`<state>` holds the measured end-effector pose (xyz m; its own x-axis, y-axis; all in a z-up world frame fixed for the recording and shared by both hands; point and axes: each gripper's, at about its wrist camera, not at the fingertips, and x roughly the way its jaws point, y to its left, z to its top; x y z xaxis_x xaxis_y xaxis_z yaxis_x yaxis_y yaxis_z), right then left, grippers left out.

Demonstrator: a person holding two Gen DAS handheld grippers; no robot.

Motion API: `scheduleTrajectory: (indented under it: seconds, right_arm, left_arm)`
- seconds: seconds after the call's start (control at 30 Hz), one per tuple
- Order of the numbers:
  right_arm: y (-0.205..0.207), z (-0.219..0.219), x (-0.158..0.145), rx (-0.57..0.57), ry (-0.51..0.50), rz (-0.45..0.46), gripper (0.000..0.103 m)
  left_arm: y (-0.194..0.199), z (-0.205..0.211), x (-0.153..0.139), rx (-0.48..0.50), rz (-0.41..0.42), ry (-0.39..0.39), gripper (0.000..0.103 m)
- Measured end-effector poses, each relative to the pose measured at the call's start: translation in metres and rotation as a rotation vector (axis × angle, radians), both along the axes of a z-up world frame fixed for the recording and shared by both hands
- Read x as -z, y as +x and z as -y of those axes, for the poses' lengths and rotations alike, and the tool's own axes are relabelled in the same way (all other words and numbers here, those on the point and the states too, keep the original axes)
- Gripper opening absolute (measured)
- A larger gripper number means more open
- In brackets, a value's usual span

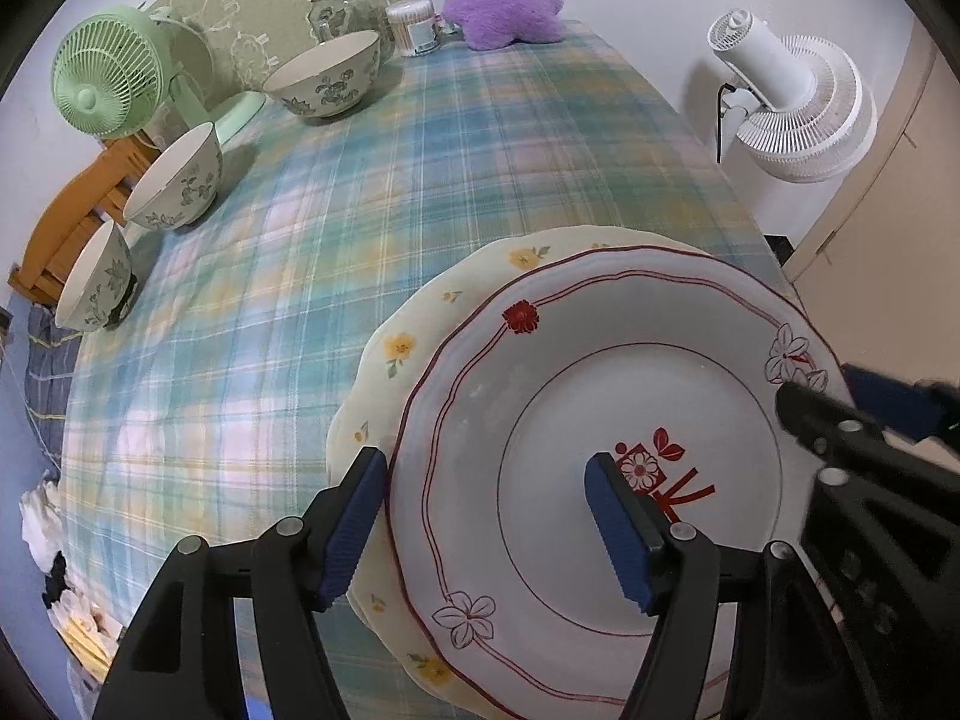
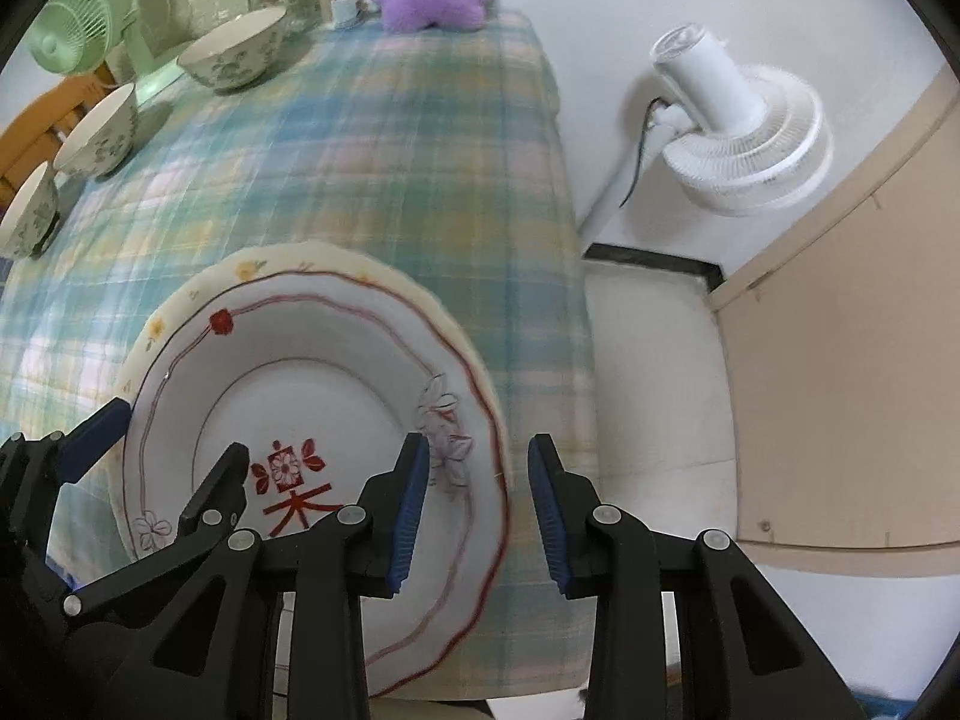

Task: Organize plates and bowls
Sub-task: 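Carry the red-rimmed plate over the yellow-flowered plates and lower it onto them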

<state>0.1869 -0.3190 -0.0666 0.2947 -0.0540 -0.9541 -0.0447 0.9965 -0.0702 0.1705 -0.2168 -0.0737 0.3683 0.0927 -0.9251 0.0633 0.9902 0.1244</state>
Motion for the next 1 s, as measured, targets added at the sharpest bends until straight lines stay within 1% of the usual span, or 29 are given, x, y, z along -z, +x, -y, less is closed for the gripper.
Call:
scheduleTrajectory:
  seconds: [0.1, 0.33, 0.43, 0.53, 0.63, 0.7, 0.77, 0.87, 0.9, 0.97, 1.0]
  right_arm:
    - [0.003, -0.002, 0.005, 0.010, 0.008, -0.008, 0.031]
    - [0.010, -0.011, 0.004, 0.006, 0.011, 0.006, 0.032]
    - [0.011, -0.013, 0.004, 0.004, 0.008, 0.008, 0.032]
    - [0.011, -0.011, 0.003, 0.012, 0.016, 0.011, 0.033]
    - [0.009, -0.007, 0.001, 0.028, 0.051, 0.014, 0.033]
    - [0.007, -0.006, -0.003, 0.018, 0.066, 0.022, 0.037]
    - [0.004, -0.008, -0.006, -0.001, 0.073, 0.032, 0.050]
    - [-0.001, -0.011, -0.012, -0.022, 0.096, 0.039, 0.056]
    - [-0.002, -0.012, -0.015, -0.030, 0.102, 0.044, 0.056]
    - [-0.005, -0.015, -0.025, -0.041, 0.118, 0.064, 0.062]
    - [-0.006, -0.016, -0.028, -0.046, 0.122, 0.072, 0.063]
  left_arm:
    - [0.000, -0.005, -0.001, -0.006, -0.004, -0.010, 0.071]
    - [0.001, -0.012, -0.002, -0.024, -0.004, -0.026, 0.072]
    - [0.001, -0.012, -0.001, -0.015, -0.009, -0.028, 0.074]
    - [-0.001, -0.012, -0.002, -0.014, -0.016, -0.047, 0.077]
    - [-0.004, -0.013, -0.003, -0.019, -0.022, -0.065, 0.084]
    - [-0.008, -0.014, -0.006, -0.023, -0.010, -0.066, 0.088]
    - [-0.011, -0.015, -0.011, -0.032, -0.004, -0.074, 0.090]
    - [-0.016, -0.020, -0.024, -0.056, 0.020, -0.090, 0.094]
    - [-0.017, -0.021, -0.028, -0.059, 0.026, -0.088, 0.094]
    - [-0.019, -0.025, -0.036, -0.063, 0.041, -0.093, 0.094]
    - [-0.020, -0.028, -0.040, -0.067, 0.050, -0.096, 0.094]
